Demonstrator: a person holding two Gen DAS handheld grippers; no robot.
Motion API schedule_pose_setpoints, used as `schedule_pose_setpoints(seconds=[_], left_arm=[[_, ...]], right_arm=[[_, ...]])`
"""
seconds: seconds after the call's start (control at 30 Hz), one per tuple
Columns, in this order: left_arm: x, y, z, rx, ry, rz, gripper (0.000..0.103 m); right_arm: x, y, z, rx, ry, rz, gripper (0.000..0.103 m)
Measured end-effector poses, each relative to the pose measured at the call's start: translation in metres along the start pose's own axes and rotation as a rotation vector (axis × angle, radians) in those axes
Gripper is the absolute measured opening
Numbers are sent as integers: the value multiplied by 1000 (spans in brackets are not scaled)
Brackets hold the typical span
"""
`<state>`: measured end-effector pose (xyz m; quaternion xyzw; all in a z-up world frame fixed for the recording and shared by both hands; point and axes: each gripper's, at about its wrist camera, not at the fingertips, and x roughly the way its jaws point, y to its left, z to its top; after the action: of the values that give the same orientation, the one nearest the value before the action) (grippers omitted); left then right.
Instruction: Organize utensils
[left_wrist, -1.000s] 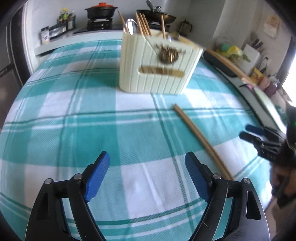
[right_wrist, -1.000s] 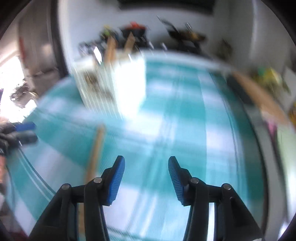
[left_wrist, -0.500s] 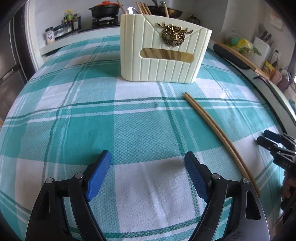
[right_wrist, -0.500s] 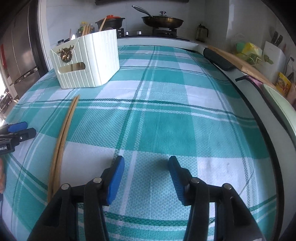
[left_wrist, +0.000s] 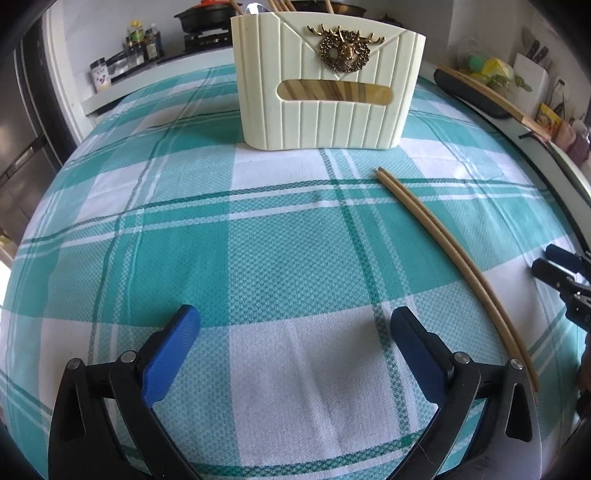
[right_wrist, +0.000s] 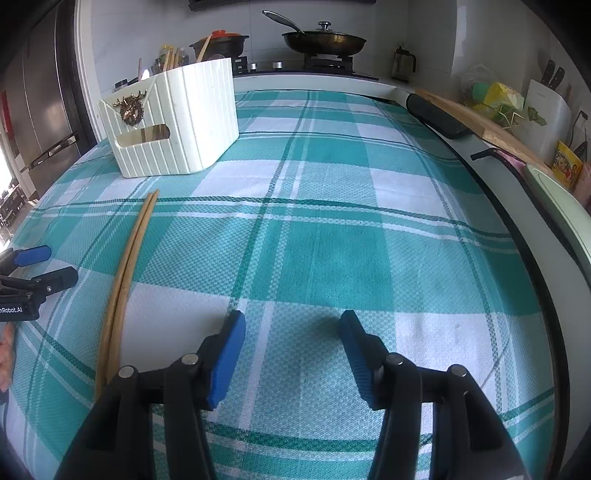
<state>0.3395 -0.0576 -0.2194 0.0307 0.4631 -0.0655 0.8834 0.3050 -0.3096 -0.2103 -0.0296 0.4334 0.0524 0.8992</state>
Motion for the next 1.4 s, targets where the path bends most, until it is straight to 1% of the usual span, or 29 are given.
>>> schedule_pose_setpoints(seconds=[0.53,0.6,0.67,0.73,0.77,0.83,0.9,0.93,1.0,1.07,1.13,1.3,1.33,1.37,1.4], left_arm=[[0,0,0,-5,-1,-5,103],[-2,2,1,-29,-7,-9,103],[-5,2,4,-93,4,-5,102],[-11,-4,7,-171,12,-67,102],[-13,-11,8,-192,18,-96,102],[-15,-24,11,-211,24,-104,102],[-14,-41,12,-203,18,-108,103],[-12,-49,11,-185,18,-98,103],[-5,-61,10,-152,30,-52,102],[-2,-68,7,-120,5,9,103],[-2,-72,6,-109,-8,9,103],[3,-76,11,-98,-1,19,103],[6,-80,12,-80,20,46,103],[6,-85,13,-58,17,70,103],[4,-84,12,-58,22,72,103]], right_arm=[[1,0,0,1,-1,1,55],[0,0,0,1,-1,0,55],[1,0,0,1,-1,0,55],[0,0,0,1,-1,1,55],[0,0,0,2,-1,1,55],[0,0,0,1,-1,0,55],[0,0,0,1,-1,0,55],[0,0,0,2,-1,1,55],[0,0,0,2,-1,1,55],[0,0,0,1,-1,0,55],[0,0,0,1,-1,0,55],[0,0,0,1,-1,0,55],[0,0,0,2,-1,1,55],[0,0,-1,2,-1,1,55],[0,0,0,2,-1,1,55]])
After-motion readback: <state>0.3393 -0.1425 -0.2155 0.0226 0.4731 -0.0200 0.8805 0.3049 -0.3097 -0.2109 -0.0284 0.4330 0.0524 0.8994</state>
